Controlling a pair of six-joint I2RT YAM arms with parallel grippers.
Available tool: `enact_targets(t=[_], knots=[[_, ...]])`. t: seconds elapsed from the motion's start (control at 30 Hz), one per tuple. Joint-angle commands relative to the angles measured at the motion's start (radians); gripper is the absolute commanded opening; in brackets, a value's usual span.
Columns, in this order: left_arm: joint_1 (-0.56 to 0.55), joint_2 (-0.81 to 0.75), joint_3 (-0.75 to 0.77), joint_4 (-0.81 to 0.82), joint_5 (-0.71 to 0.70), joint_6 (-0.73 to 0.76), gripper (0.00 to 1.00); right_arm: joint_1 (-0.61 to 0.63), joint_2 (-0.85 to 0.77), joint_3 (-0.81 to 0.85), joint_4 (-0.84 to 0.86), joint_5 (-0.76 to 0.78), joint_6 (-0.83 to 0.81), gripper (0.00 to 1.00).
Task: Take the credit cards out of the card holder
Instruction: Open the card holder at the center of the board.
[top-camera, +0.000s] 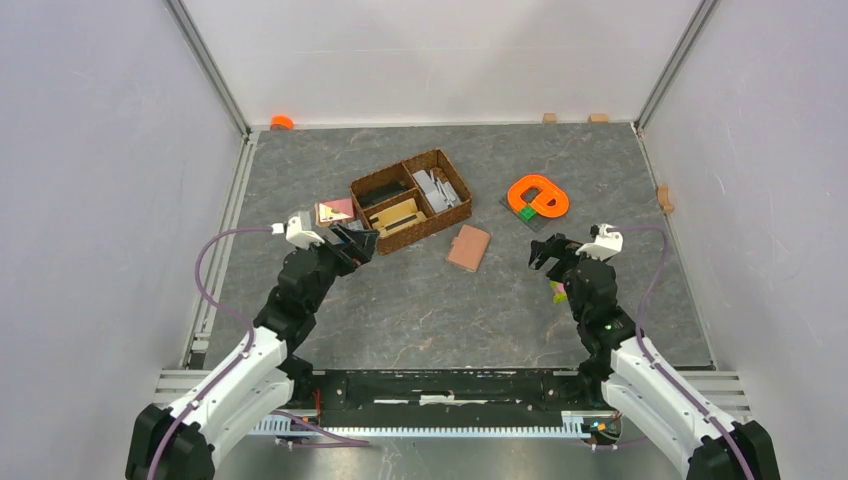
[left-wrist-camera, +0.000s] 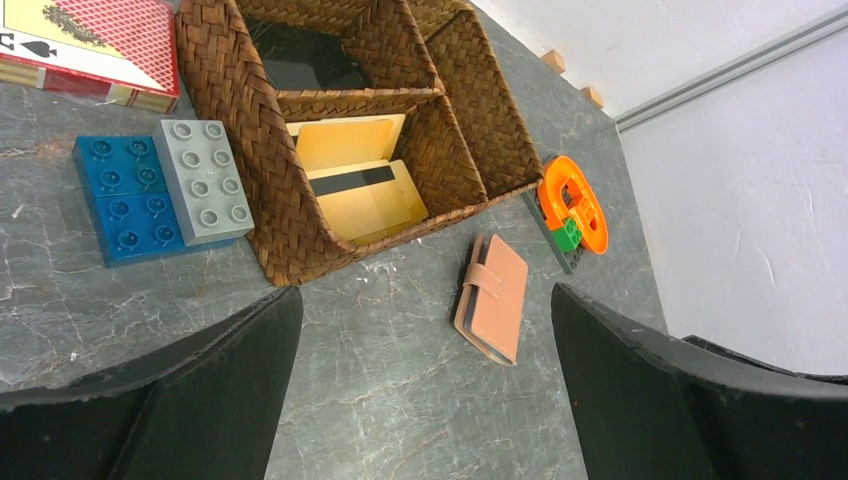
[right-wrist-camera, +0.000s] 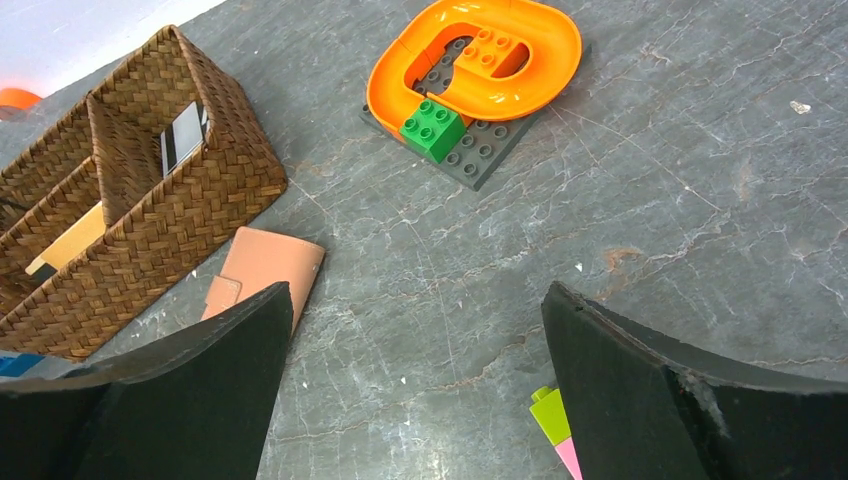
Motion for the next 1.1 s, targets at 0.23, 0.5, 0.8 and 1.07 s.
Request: enact_targets(t=[0.23,0.5,0.8,1.07], knots=[[-0.023,0.078,0.086,0.014,0.108,0.101,1.00,-0.001,0.151,0.129,-0.041,-0.087,-0.038,0.98],[-0.141,0.258,0.209,-0.015,0.141,0.220,0.98,-0.001,0.327,0.153,0.095,-0.411,-0.094,0.95],[-0.247,0.487,0.343,-0.029,0.188,0.320,0.94,-0.001,0.450,0.168,0.142,-0.468,-0.085,0.90],[-0.268,0.634,0.419,-0.043,0.199,0.340,0.94,-0.002,0.463,0.149,0.172,-0.452,-0.080,0.90]])
